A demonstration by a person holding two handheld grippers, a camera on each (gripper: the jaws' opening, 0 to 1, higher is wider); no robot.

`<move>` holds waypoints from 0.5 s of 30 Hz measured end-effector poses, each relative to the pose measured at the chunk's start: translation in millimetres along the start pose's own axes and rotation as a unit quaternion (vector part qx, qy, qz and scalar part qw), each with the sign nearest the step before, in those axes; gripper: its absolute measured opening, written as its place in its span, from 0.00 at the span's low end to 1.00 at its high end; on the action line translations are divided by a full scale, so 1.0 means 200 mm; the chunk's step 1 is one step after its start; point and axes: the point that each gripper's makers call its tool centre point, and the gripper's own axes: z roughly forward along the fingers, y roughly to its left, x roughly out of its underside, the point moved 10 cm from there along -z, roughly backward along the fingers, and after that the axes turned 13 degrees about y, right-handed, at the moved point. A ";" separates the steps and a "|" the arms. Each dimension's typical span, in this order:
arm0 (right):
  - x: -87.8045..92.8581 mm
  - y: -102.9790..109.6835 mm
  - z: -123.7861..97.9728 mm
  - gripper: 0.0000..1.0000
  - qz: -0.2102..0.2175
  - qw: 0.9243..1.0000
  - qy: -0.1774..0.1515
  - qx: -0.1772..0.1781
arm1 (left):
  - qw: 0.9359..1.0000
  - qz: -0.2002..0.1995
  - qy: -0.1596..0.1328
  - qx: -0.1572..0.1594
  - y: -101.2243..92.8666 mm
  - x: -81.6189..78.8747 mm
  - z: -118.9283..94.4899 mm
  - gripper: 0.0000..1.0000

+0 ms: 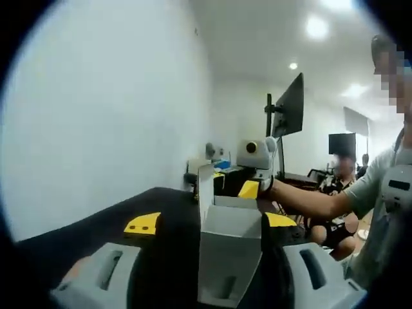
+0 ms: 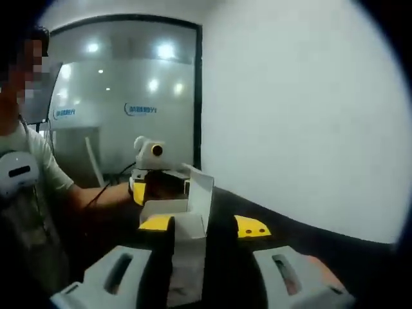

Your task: Assemble the cup parts correctly, then place the assembled cup into the box.

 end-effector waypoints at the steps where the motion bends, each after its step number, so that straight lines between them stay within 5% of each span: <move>1: 0.00 0.00 0.01 0.33 -0.001 1.000 0.004 -0.003 | 1.000 0.003 0.002 0.000 0.00 0.00 0.00 0.57; 5: -0.01 -0.01 0.01 0.33 -0.003 1.000 0.004 -0.007 | 1.000 0.003 -0.007 0.006 0.02 -0.02 -0.02 0.55; 9: -0.01 -0.02 0.01 0.32 -0.007 1.000 0.011 -0.005 | 1.000 -0.011 -0.016 -0.020 0.06 -0.02 -0.05 0.39; 15: -0.01 -0.03 0.01 0.32 -0.007 1.000 0.018 -0.005 | 1.000 -0.012 -0.013 -0.002 0.07 -0.01 -0.01 0.41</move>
